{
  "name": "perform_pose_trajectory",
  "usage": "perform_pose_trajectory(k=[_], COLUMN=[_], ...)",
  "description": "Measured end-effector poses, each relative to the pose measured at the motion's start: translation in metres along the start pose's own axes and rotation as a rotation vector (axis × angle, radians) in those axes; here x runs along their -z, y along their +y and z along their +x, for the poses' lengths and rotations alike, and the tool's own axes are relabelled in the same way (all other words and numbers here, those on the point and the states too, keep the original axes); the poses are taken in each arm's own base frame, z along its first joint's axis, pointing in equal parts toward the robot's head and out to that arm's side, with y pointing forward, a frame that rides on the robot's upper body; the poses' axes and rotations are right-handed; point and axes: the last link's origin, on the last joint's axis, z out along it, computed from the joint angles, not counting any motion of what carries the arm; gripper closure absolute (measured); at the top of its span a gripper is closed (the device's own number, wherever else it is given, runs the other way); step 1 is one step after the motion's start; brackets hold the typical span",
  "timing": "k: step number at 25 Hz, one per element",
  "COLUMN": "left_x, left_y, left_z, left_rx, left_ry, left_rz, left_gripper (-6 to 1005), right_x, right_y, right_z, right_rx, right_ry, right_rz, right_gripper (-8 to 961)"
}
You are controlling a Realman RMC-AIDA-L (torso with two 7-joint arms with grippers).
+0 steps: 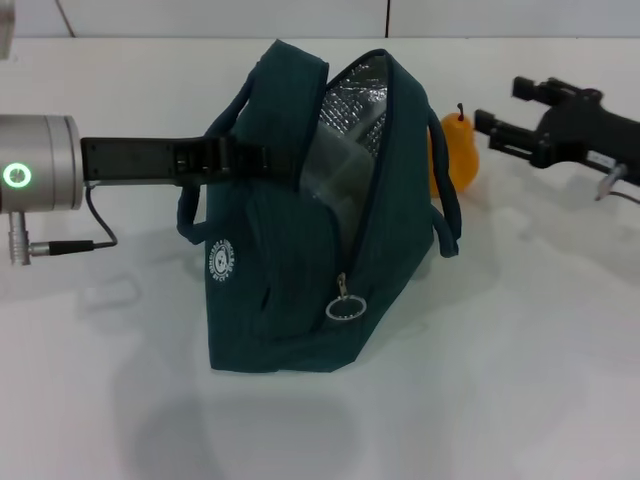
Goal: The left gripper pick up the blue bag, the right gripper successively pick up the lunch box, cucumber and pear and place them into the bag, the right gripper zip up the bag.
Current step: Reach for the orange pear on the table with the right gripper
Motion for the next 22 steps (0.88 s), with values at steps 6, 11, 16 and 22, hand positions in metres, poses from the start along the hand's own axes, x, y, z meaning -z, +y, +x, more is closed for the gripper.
perform_pose_trajectory(k=[6,11,16,22], left_x=[0.000,0.001,0.000,0.000], left_y=[0.000,0.000,0.000,0.001], left_z=[0.001,0.003,0.003,0.004], left_rx=[-0.003,-0.003,-0.002,-0.004], left_ry=[0.000,0.009,0.010,0.009], left_rz=[-0.001,0.001,-0.001,-0.003], left_gripper=[963,963,963,962], right_x=[-0.014,-0.021,-0.029,-0.038], right_y=[0.004,0.004,0.004,0.007], right_z=[-0.001,-0.004,-0.006,-0.006], right_rx=[0.023,0.042,0.069,0.086], right_ry=[0.013,0.019,0.029,0.050], right_rz=[-0.006,-0.004,-0.005,-0.010], right_gripper=[244,243,246,302])
